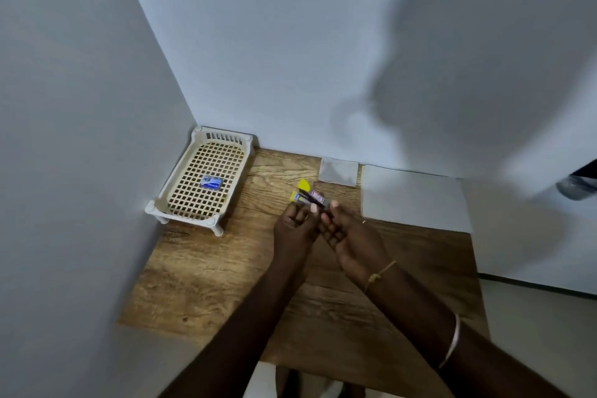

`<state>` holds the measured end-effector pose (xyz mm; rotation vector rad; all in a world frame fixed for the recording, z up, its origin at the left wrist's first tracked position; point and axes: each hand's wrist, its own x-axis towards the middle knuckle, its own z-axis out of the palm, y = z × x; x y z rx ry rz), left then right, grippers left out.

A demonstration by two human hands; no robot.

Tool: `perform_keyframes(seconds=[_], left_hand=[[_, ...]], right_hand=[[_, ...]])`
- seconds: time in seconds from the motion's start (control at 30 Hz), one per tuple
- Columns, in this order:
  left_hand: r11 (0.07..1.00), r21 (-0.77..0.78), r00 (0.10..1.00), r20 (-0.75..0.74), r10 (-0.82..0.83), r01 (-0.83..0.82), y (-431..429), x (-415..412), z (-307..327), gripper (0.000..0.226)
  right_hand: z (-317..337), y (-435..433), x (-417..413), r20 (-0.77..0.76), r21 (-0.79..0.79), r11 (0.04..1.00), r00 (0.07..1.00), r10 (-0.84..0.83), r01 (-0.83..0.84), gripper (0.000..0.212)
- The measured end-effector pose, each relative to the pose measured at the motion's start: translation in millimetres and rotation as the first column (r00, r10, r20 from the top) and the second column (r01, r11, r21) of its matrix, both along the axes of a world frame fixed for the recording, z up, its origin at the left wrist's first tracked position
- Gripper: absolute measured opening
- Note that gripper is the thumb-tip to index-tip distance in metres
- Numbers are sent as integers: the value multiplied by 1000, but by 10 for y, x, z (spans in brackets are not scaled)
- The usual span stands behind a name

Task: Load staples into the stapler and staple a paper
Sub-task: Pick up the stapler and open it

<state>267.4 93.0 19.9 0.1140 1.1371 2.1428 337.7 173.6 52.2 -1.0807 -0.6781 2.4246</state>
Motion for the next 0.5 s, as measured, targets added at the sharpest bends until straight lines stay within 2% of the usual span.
perform_keyframes(seconds=[0.07, 0.13, 0.2, 0.27, 0.33, 0.4, 0.43, 0.5], left_hand=[[1000, 10, 999, 29, 22, -23, 46, 85, 58, 32], [999, -8, 999, 29, 38, -38, 69, 132, 138, 31], [999, -18, 998, 56, 41, -40, 94, 153, 213, 30], [999, -31, 995, 89, 43, -40, 127, 148, 271, 28], [997, -64, 996, 82, 38, -33, 159, 128, 320, 18], [995, -99, 998, 56, 32, -27, 178, 110, 374, 11], [993, -114, 999, 42, 30, -26, 182, 101, 401, 10], [991, -133, 1000, 4, 23, -22, 196, 85, 434, 9]], right_hand=[[1, -44, 98, -27, 7, 1000, 1000, 12, -12, 19], [11, -52, 174, -4, 63, 998, 1000, 17, -17, 29], [32, -32, 224, 61, 217, 976, 998, 20, -32, 28], [77, 4, 257, 165, 495, 866, 986, -10, -74, 21], [129, 51, 263, 234, 726, 674, 971, -51, -140, 20], [189, 111, 244, 287, 826, 529, 953, -94, -196, 26], [223, 145, 228, 299, 851, 480, 948, -107, -214, 27], [297, 196, 170, 280, 877, 428, 956, -82, -220, 17]])
